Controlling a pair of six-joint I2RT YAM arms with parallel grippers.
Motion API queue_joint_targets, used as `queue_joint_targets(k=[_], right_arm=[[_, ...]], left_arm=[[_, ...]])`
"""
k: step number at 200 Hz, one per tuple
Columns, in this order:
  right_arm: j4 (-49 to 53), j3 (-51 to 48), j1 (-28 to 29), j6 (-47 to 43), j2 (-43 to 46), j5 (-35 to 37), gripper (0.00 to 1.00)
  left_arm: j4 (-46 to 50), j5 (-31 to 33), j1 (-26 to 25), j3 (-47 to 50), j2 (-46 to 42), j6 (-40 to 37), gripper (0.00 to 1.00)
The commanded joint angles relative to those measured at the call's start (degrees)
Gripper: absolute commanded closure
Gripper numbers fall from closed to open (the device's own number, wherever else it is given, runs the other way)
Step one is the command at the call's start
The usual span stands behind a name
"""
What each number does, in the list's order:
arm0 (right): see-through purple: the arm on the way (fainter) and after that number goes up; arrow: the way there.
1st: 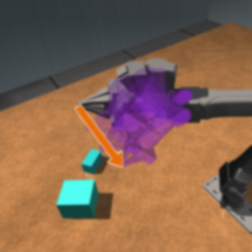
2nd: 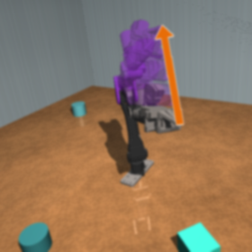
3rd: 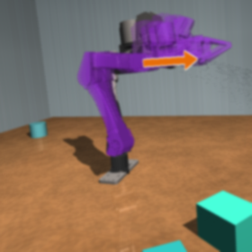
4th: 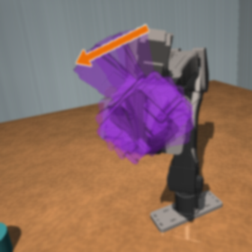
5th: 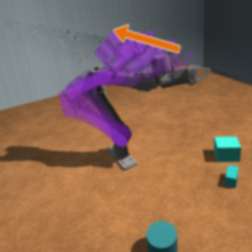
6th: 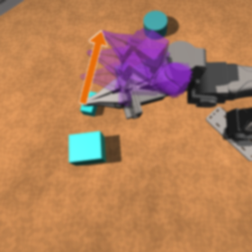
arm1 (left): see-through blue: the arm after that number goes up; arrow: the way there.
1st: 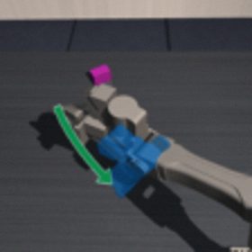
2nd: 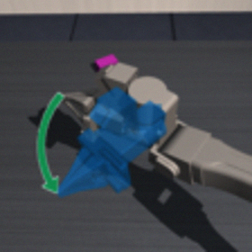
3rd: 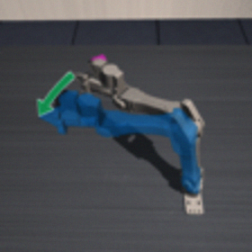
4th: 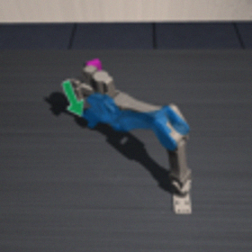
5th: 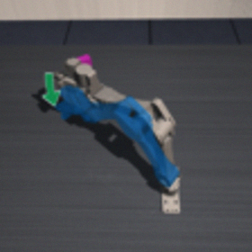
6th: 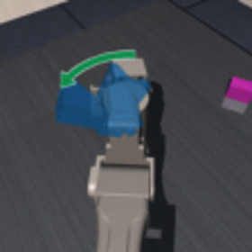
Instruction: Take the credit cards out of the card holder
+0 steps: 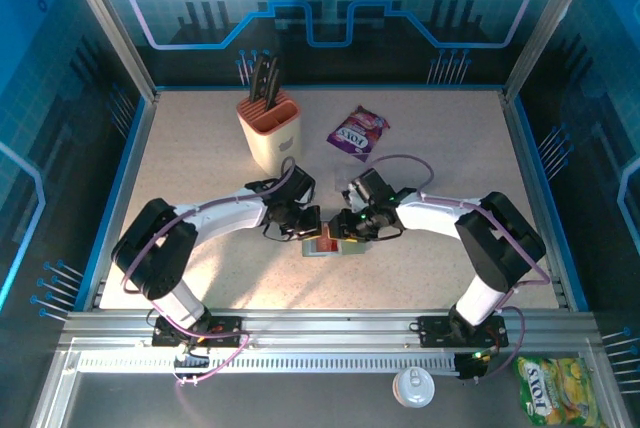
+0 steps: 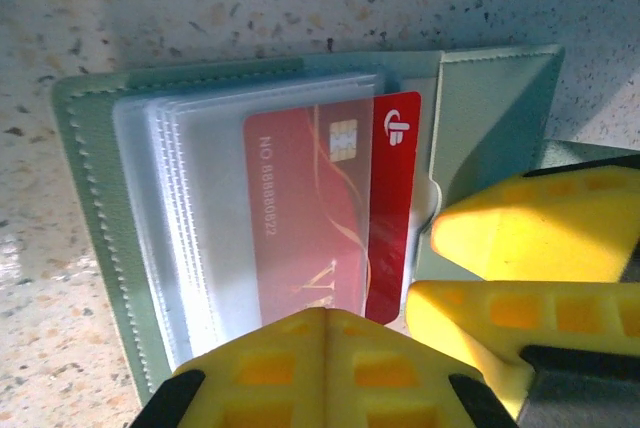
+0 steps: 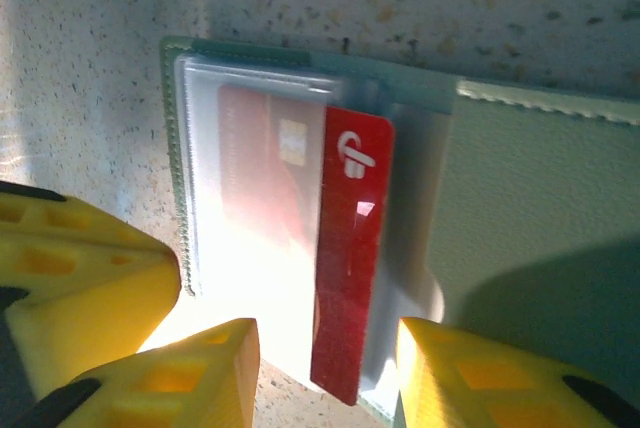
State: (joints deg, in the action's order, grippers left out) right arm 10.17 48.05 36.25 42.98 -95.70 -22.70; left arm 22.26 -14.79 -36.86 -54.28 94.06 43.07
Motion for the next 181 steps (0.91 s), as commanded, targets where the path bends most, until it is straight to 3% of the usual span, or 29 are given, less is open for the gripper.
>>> queue_joint_targets(k=[1,32,181], right_arm=[[-5.08,-1.8,-1.22,1.57,0.96,-3.22,0.59],[-7.81,-2.9,-1.93,2.21,-0.14,-4.83,0.69],[-13.06,-4.5,-3.38,4.13,-4.62,-9.12,0.75]], left_arm=[[1.77,0.33,-0.14,-1.11,1.36,-1.04,0.96],[2.89,1.69,-0.11,-0.74,2.55,-1.45,0.97],[4.22,3.45,-0.11,0.58,4.54,-1.25,0.98]])
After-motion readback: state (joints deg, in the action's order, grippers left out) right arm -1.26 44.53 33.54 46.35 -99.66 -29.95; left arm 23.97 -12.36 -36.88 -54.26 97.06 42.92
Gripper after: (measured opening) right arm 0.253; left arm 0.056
